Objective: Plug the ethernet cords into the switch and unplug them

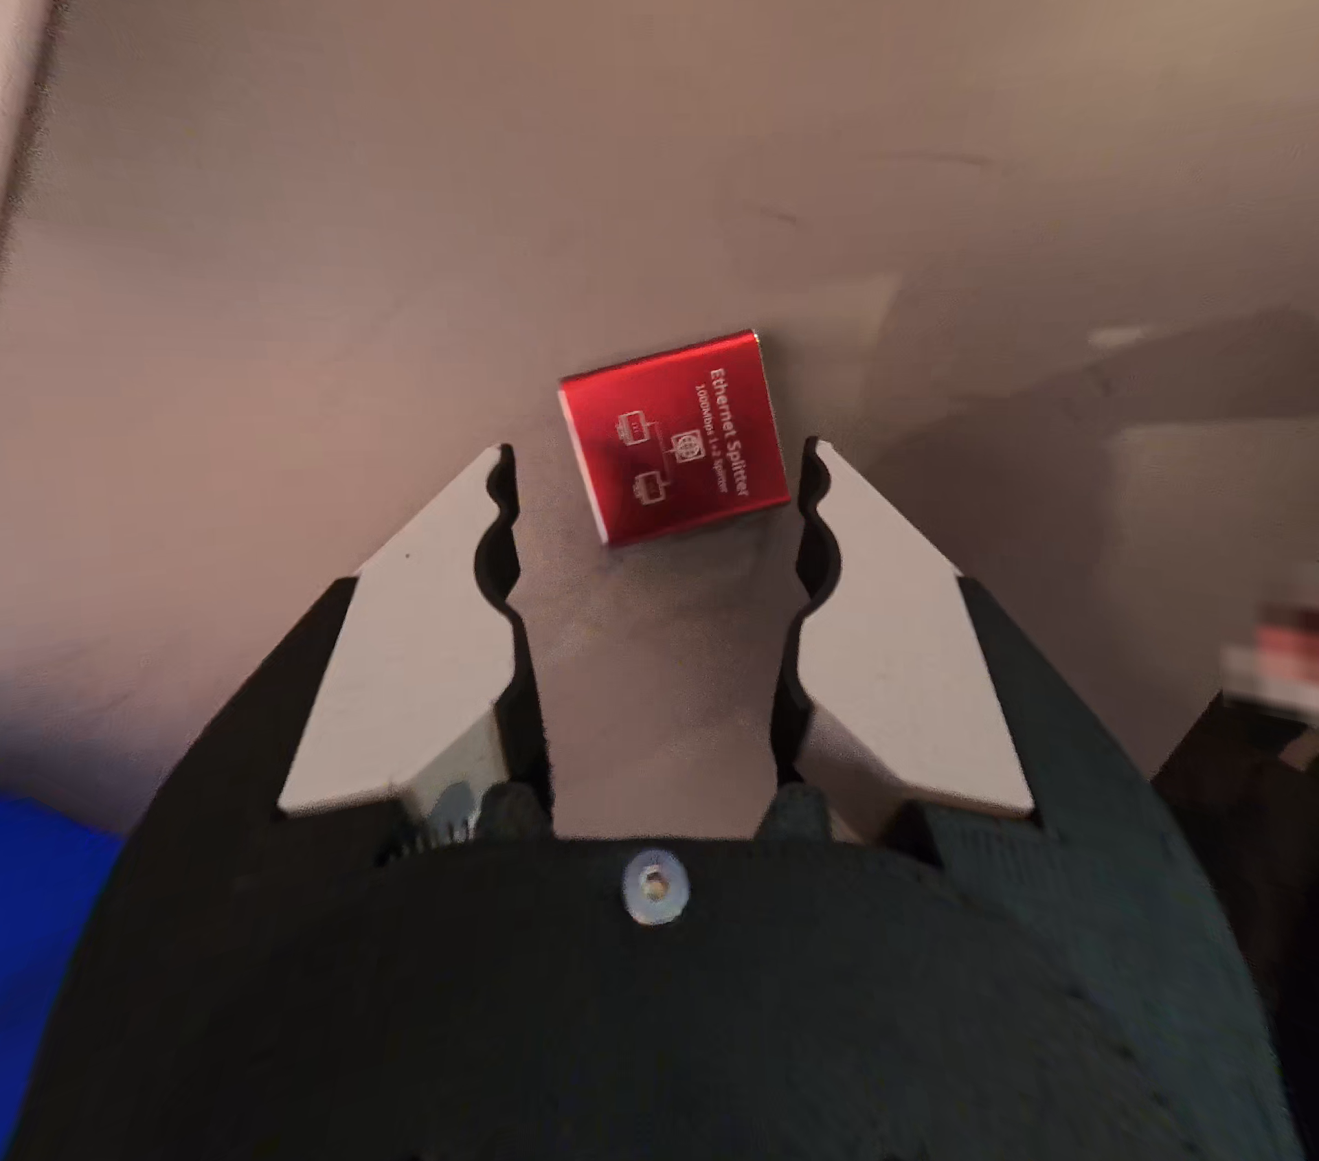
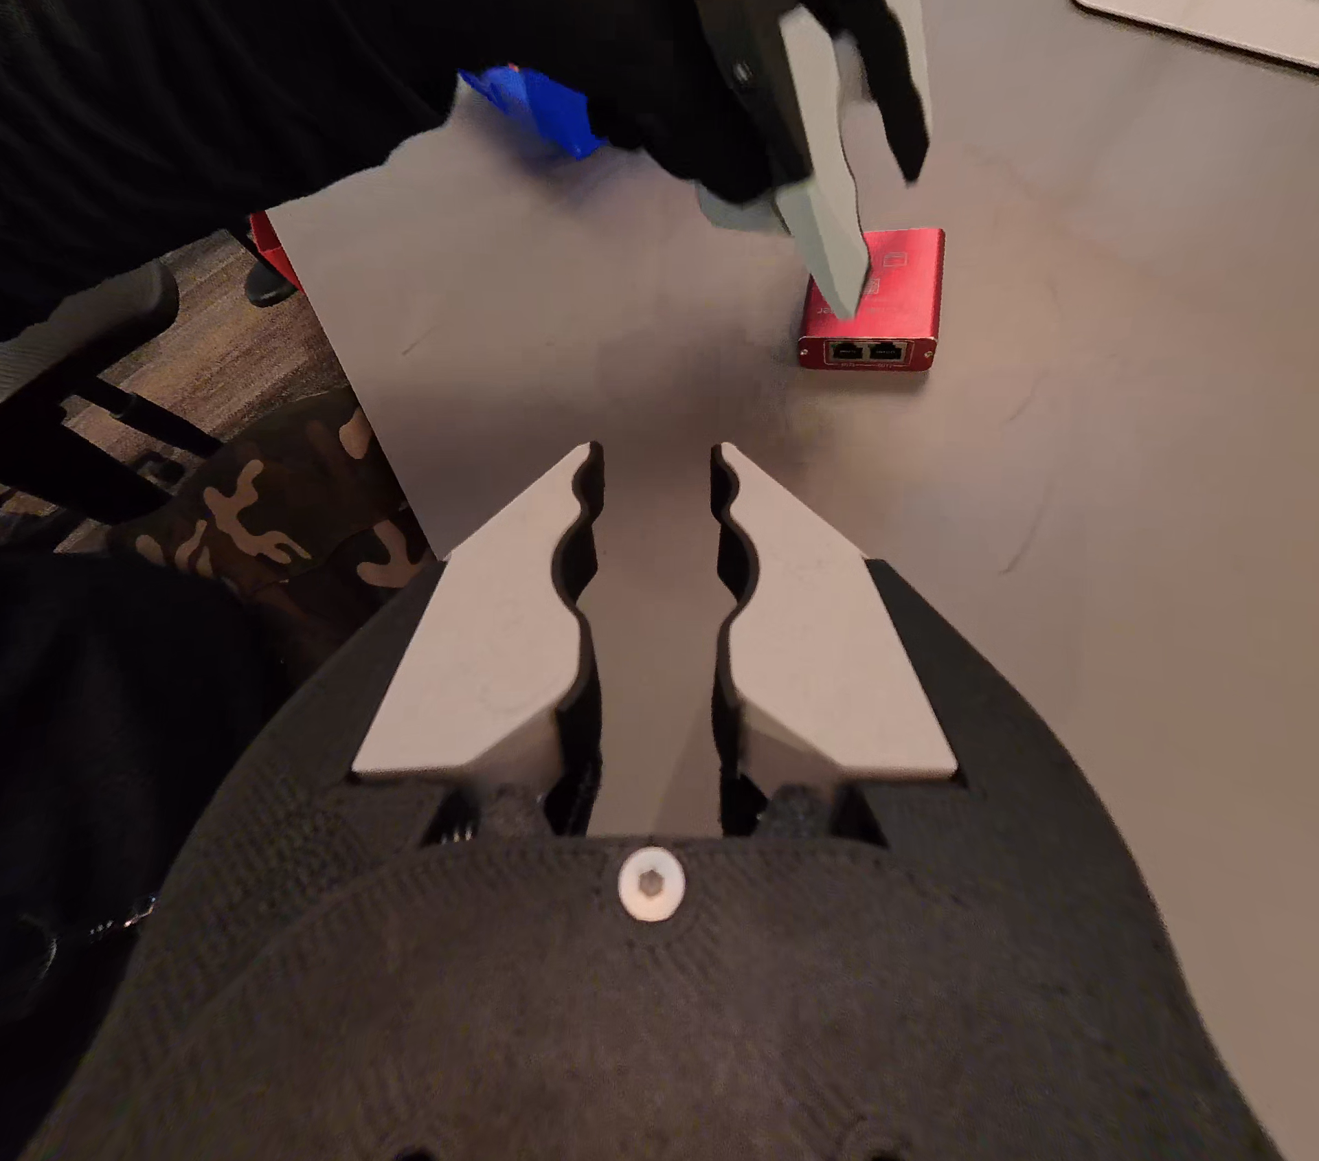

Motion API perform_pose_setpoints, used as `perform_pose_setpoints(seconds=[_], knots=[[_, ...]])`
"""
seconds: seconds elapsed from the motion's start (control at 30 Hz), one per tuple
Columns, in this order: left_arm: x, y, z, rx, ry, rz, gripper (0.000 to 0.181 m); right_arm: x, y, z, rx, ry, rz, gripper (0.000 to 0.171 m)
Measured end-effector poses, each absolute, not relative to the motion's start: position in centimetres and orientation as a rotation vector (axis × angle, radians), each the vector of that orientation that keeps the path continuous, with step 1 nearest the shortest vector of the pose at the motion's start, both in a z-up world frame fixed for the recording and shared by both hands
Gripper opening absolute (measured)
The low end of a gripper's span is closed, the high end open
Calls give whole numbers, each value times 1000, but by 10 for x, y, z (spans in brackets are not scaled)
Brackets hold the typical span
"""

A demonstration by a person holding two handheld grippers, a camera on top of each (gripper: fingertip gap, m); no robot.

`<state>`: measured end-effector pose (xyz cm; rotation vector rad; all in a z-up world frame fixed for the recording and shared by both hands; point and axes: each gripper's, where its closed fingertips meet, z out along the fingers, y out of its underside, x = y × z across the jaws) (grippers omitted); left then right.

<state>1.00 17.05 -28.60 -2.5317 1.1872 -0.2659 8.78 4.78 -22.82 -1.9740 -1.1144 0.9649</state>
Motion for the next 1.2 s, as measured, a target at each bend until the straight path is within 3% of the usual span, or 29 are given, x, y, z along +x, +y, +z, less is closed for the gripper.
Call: perform_pose_setpoints(seconds=[0.03,0.13,0.27,0.37,0.47,0.67,0.77,0.9,1.2], knots=[[4,172,-268,-2474,1165,-257,73,88,48,-228,-1974,-1111,964,28],[-49,179,-206,-2320,1079,-95,63,89,50,-228,-1976,-1101,973,28],[-197,183,-159,-2350,820,267,59,87,49,-228,-1975,-1105,990,28],[-295,173,-172,-2448,609,269,53,85,47,-229,-1976,-1112,994,28],[-340,162,-208,-2521,521,169,50,83,47,-231,-1982,-1114,993,28],[-368,165,-250,-2509,641,355,50,83,49,-241,-2013,-1123,958,29],[-364,172,-254,-2440,695,382,24,83,50,-245,-2024,-1130,938,29],[-362,174,-251,-2389,665,326,12,83,51,-249,-2033,-1134,918,29],[-356,157,-167,-2178,691,444,10,80,59,-247,-1998,-1127,875,34]])
